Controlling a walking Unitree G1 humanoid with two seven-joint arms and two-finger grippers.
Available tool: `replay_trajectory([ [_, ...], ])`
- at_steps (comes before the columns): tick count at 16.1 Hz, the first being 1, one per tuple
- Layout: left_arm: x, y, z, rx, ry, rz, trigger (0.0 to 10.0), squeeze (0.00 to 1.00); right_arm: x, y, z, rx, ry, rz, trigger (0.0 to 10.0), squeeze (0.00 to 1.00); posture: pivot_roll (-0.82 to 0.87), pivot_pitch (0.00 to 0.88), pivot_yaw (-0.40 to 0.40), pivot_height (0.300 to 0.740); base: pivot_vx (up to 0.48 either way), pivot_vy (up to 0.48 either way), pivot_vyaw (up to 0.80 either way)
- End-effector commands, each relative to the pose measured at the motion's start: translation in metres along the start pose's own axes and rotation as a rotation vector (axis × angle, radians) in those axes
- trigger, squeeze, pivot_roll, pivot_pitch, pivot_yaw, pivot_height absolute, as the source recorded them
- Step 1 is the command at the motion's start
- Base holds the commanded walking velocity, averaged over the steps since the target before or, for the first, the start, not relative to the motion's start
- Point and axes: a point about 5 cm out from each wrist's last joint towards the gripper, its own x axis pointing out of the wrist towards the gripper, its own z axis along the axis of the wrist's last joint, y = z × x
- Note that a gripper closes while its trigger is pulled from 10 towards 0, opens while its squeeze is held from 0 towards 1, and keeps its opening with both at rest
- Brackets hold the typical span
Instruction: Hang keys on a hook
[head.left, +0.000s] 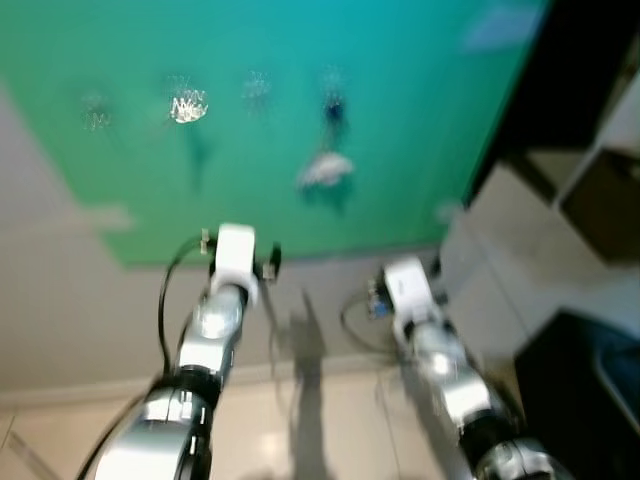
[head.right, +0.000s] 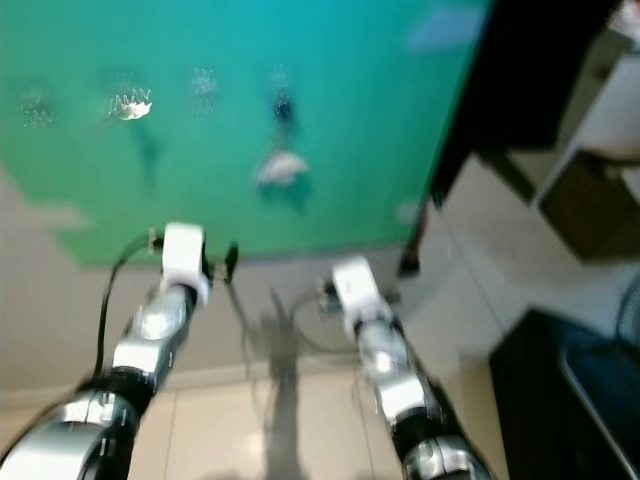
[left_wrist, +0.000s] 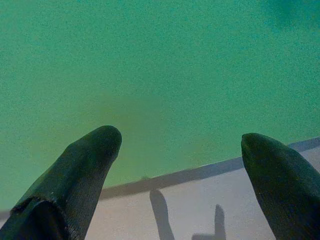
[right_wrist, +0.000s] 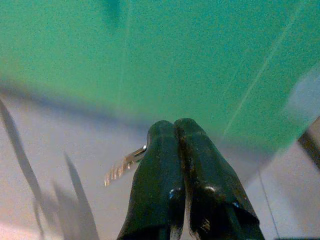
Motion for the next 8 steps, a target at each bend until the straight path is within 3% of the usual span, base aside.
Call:
replay_trajectory([
  [1, 0.0, -0.01, 0.0, -0.004, -0.003, -0.027, 10.0, 0.0, 0.003, -0.007, 0.016, -0.003, -0.065, 0.011, 10.0, 0.0, -0.09, 0.0, 0.026, 0.74, 0.0, 0.0, 0.0],
  [3, -0.001, -0.009, -0.001, -0.007, -0.003, -0.025, 10.0, 0.0, 0.001, 0.01, 0.041, 0.051, -0.16, 0.186, 10.0, 0.0, -0.09, 0.0, 0.024, 0.74, 0.0, 0.0, 0.0],
  [4, -0.001, -0.01, 0.001, -0.018, -0.012, -0.03, 10.0, 0.0, -0.005, 0.017, 0.065, 0.07, -0.242, 0.294, 10.0, 0.0, -0.09, 0.0, 0.02, 0.74, 0.0, 0.0, 0.0],
  [7, 0.0, -0.011, 0.001, -0.022, -0.01, -0.031, 10.0, 0.0, -0.006, 0.008, 0.08, 0.088, -0.269, 0.308, 10.0, 0.0, -0.09, 0.0, 0.018, 0.74, 0.0, 0.0, 0.0],
  [8, 0.0, -0.012, 0.001, -0.021, -0.008, -0.03, 10.0, 0.0, 0.001, -0.005, 0.076, 0.071, -0.227, 0.241, 10.0, 0.0, -0.09, 0.0, 0.017, 0.74, 0.0, 0.0, 0.0],
])
